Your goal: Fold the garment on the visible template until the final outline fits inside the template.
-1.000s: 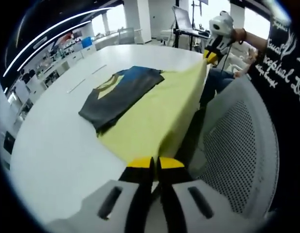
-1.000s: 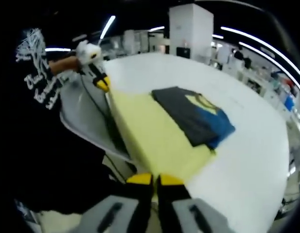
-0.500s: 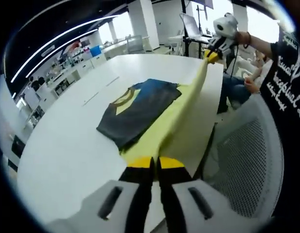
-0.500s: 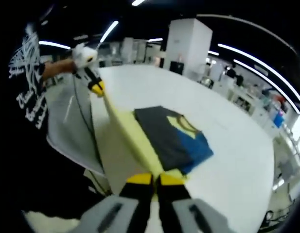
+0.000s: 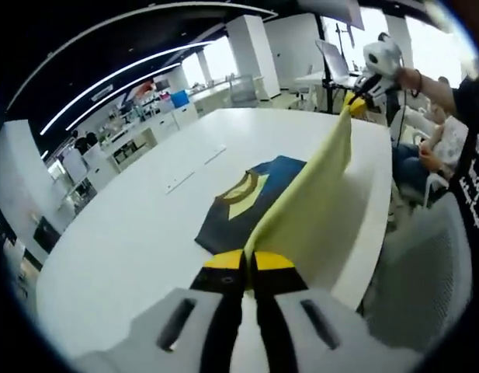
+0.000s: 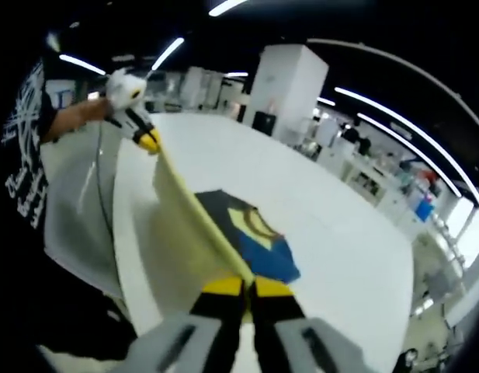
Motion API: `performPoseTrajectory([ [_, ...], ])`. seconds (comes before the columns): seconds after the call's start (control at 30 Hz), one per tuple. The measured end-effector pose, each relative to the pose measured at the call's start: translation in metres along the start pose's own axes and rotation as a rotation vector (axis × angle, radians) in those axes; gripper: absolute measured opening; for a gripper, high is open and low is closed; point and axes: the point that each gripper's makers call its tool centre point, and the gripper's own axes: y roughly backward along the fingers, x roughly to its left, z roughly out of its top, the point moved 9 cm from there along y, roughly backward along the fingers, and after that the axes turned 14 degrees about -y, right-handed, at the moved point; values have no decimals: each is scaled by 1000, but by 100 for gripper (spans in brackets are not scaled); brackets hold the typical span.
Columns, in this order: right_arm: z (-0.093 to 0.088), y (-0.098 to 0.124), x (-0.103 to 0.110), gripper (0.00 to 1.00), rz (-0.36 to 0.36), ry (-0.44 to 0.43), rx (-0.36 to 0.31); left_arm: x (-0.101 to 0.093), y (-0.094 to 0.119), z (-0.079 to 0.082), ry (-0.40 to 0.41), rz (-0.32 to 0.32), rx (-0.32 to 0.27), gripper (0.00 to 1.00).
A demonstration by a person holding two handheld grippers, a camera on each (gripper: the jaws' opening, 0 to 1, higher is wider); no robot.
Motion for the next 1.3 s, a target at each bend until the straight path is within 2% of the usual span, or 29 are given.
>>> performPoseTrajectory([
  [0.17,15,-3,-11,0,-58,23,-66,16,-9,9,9,47,-27,0],
  [0.37,26,-13,-25,0,-93,25,-91,31,-22,17,9,75,-44,0],
  [0.67,32,-47,-47,0,-162,46,-51,54,-52,11,-26,96,6,0],
  [0.77,32,-57,-51,0,-179,62,-35,56,-61,11,21,90,25,0],
  [1.0,26,-85,-68,0,-195,32,-5,67,-87,3,26,70,59,0],
  [1.1,23,-98,-74,0,-191,16,15,72,-99,-4,54,58,75,0],
  [1.13,21,-102,-76,0,-192,9,19,73,-103,-6,78,49,81,0],
  [1.2,18,-112,-81,0,-190,-14,34,73,-110,-11,188,16,92,0],
  [1.27,15,-121,-85,0,-184,-27,56,79,-119,-16,235,12,80,0],
  [1.3,13,-125,-87,0,-183,-31,62,81,-122,-17,229,12,82,0],
])
